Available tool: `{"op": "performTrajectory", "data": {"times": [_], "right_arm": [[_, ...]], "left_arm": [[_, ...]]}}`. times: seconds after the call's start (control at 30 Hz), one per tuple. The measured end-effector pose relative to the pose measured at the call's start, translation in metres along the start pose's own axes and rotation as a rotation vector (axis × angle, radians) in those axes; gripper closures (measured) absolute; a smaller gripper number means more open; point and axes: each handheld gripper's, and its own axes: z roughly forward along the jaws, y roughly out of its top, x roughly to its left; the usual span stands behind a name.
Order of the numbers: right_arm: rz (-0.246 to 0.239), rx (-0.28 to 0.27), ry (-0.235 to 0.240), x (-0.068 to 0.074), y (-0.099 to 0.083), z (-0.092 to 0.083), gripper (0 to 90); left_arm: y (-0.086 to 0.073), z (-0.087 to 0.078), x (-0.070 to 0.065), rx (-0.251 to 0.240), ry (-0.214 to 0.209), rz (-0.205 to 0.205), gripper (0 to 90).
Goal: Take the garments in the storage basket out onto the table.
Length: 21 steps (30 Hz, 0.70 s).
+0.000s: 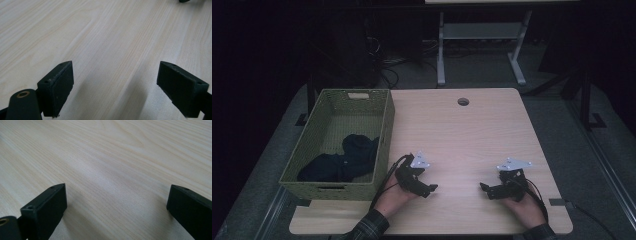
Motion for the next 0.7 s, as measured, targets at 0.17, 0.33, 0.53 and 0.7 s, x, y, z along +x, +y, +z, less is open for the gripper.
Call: {"op": "performTrajectory", "data": {"times": [0.17, 0.33, 0.53, 0.7], "right_arm": [[-0.002, -0.001, 0.0, -0.0001, 0.0, 0.0001, 2.6], [-0.002, -0.001, 0.0, 0.0, 0.0, 0.0001, 2.6], [-0.002, -0.002, 0.003, 0.0003, 0.0, 0.0001, 2.6], [-0.004, -0.002, 0.005, 0.0005, 0.0001, 0.0001, 2.7]], "left_arm": [[0.0028, -0.0037, 0.0019, -0.011, -0.001, 0.002, 13.7], [0.0045, -0.0056, 0.0025, -0.015, -0.009, -0.006, 13.7], [0.0071, -0.0093, 0.0043, -0.025, -0.017, -0.013, 13.7], [0.0086, -0.0101, 0.0034, -0.02, -0.018, -0.006, 13.7]]}}
